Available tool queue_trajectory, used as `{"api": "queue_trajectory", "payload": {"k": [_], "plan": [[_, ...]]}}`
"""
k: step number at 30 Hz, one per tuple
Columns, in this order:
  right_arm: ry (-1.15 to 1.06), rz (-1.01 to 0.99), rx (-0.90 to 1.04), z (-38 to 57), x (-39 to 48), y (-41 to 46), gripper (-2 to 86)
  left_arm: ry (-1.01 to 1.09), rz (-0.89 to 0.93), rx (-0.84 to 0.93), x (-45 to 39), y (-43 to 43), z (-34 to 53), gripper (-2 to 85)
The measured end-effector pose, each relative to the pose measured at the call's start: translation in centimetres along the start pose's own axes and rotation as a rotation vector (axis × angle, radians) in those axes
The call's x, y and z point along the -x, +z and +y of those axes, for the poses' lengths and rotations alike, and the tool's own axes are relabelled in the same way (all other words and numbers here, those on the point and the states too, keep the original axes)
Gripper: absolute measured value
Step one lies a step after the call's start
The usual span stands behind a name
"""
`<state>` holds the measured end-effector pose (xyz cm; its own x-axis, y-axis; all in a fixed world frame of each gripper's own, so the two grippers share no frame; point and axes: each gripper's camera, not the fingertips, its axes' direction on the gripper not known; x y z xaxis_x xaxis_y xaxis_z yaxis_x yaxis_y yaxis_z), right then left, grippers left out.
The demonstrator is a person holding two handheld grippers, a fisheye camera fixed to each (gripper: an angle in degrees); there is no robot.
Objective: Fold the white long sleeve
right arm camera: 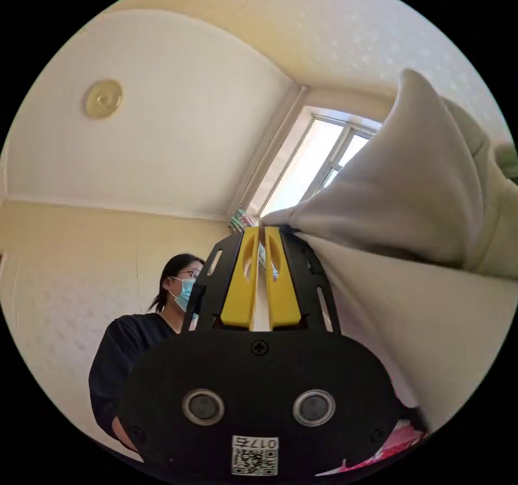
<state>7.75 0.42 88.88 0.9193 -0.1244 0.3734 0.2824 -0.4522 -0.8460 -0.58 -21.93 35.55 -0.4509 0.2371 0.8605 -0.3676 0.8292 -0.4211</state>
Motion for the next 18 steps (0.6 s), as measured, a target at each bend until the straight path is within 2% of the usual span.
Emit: {"api": "queue_trajectory", "payload": {"k": [4, 6, 7, 9, 10, 13, 15, 16, 18], "plan": [[-0.073, 0.304, 0.227, -2.5, 6.4, 0.2, 1.8, 0.074, 0.087, 0.071, -3.0, 7.7, -1.3, -1.0], [0.047, 0.535, 0.354, -1.0, 5.7, -0.5, 1.6, 0.102, 0.122, 0.125, -4.0, 11.2, -1.4, -1.0], [0.088, 0.587, 0.384, -0.2, 5.0, -0.9, 1.5, 0.122, 0.137, 0.162, -4.6, 13.4, -1.4, -1.0], [0.304, 0.721, 0.495, 5.1, 0.7, -2.9, 1.4, 0.152, 0.141, 0.221, -5.4, 16.6, -1.2, -1.0], [0.361, 0.737, 0.516, 7.0, -0.6, -3.5, 1.4, 0.17, 0.134, 0.261, -5.9, 18.7, -1.0, -0.9], [0.712, 0.706, 0.562, 19.9, -7.6, -7.3, 1.2, 0.21, 0.104, 0.362, -6.6, 23.7, -0.4, -0.7], [1.102, 0.692, 0.612, 31.8, -11.7, -10.4, 0.9, 0.233, 0.103, 0.43, -6.9, 26.9, 0.0, -0.3], [1.169, 0.671, 0.61, 34.3, -12.0, -11.1, 0.9, 0.253, 0.115, 0.482, -7.1, 29.2, 0.4, 0.4], [1.354, 0.518, 0.48, 41.5, -11.4, -13.6, 0.7, 0.272, 0.127, 0.559, -7.3, 32.9, 0.9, 2.8]]}}
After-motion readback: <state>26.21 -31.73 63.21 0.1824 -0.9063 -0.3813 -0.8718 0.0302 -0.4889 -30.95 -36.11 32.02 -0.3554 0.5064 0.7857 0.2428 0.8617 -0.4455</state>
